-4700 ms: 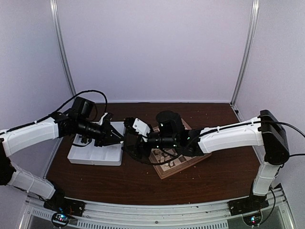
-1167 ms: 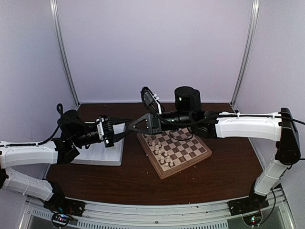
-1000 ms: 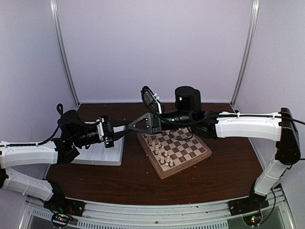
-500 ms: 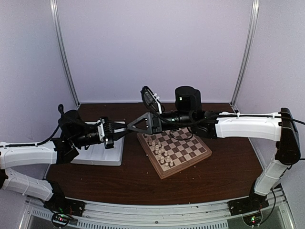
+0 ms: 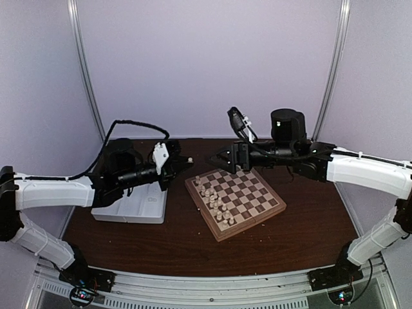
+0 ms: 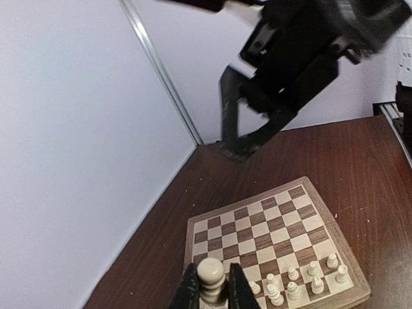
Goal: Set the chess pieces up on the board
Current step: Place the chess piece on the chessboard.
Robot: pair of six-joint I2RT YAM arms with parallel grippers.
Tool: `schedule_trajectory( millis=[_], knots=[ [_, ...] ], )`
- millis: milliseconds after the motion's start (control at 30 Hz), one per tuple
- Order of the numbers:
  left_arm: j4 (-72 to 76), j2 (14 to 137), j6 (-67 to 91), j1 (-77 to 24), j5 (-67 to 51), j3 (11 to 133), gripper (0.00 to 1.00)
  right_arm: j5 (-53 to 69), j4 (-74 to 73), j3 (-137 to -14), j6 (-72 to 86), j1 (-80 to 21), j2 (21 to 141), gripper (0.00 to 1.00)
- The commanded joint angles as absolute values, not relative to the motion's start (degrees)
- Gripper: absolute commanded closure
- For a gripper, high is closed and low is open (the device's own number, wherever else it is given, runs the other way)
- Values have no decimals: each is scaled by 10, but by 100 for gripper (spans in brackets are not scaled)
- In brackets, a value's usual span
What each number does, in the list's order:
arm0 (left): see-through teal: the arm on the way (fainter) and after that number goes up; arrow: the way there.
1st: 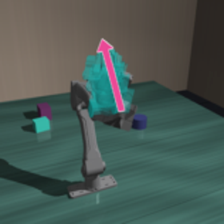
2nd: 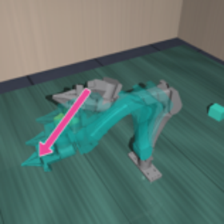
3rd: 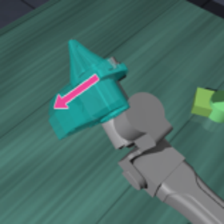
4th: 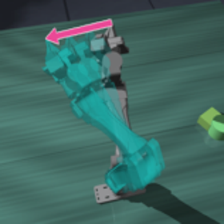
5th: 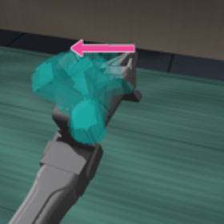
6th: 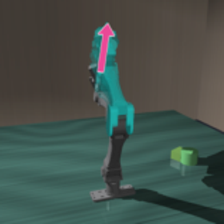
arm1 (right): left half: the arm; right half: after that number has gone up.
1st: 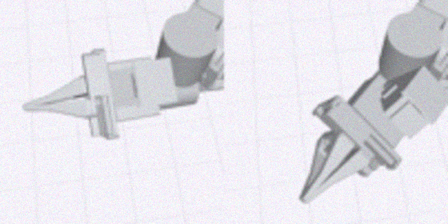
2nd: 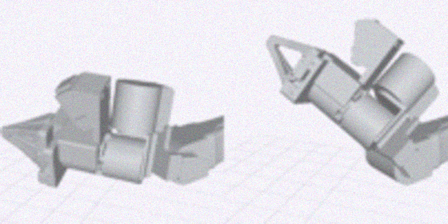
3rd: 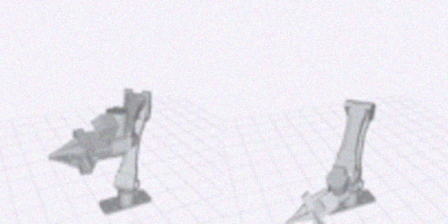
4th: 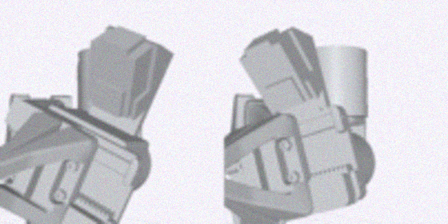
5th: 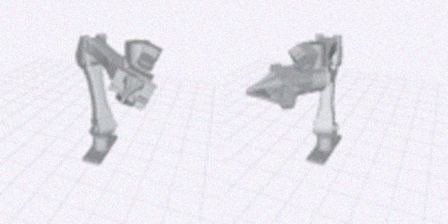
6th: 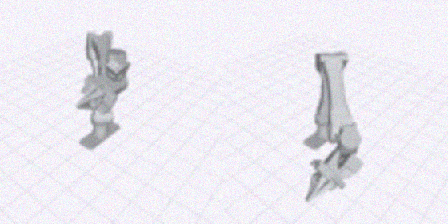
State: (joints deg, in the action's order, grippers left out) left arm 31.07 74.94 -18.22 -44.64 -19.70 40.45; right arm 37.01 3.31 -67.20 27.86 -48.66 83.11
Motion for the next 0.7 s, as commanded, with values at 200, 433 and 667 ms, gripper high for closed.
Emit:
schedule_trajectory(
  millis=[200, 433, 667],
  knots=[
    [133, 907, -58, -439, -131, 607, 100, 241, -64, -562, 182, -435, 711, 3],
    [24, 968, -42, -439, -200, 722, 100, 235, -133, -574, 149, -424, 706, 14],
    [114, 974, -75, -448, -288, 675, 100, 262, -206, -634, 176, -408, 745, 33]
  ],
)
